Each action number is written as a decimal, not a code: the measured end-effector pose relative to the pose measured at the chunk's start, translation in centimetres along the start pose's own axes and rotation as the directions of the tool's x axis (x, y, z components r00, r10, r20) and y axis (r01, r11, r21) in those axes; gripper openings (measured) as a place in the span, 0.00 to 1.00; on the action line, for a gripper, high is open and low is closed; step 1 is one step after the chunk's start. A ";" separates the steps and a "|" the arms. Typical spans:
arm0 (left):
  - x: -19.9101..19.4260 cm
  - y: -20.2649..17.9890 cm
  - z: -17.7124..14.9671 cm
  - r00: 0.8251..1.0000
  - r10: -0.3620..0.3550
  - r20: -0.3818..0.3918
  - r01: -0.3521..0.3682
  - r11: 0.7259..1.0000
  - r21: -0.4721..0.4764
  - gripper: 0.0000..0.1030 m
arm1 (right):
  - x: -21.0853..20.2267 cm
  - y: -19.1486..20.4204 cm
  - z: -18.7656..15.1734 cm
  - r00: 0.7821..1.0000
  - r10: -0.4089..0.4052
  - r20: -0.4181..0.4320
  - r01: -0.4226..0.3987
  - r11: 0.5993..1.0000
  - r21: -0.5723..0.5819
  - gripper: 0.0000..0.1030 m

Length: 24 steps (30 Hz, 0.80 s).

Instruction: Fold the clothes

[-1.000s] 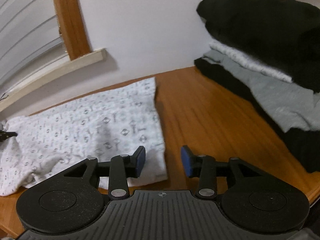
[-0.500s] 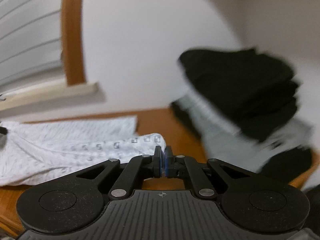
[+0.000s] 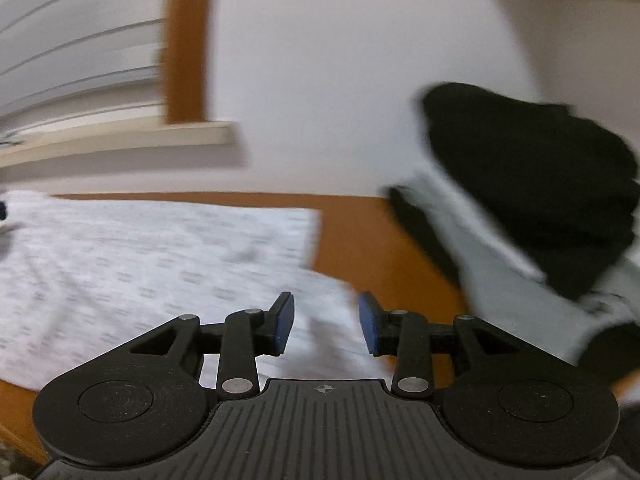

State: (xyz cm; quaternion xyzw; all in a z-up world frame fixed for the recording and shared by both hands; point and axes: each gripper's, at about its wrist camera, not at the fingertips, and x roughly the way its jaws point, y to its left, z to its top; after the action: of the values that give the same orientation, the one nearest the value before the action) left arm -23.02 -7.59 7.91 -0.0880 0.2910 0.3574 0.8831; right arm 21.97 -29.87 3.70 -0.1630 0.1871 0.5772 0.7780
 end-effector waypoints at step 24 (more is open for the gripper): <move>-6.7 6.7 -7.2 0.996 -0.064 -0.060 0.058 0.994 -0.093 0.45 | 10.1 21.9 2.6 0.906 0.398 -0.144 -0.421 0.881 -0.216 0.48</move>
State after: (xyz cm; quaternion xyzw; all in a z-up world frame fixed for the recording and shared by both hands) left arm -34.66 -9.20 6.25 -0.1484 0.2989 0.3402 0.8792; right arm 3.88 -14.00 0.33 -0.2407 0.1827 0.7384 0.6029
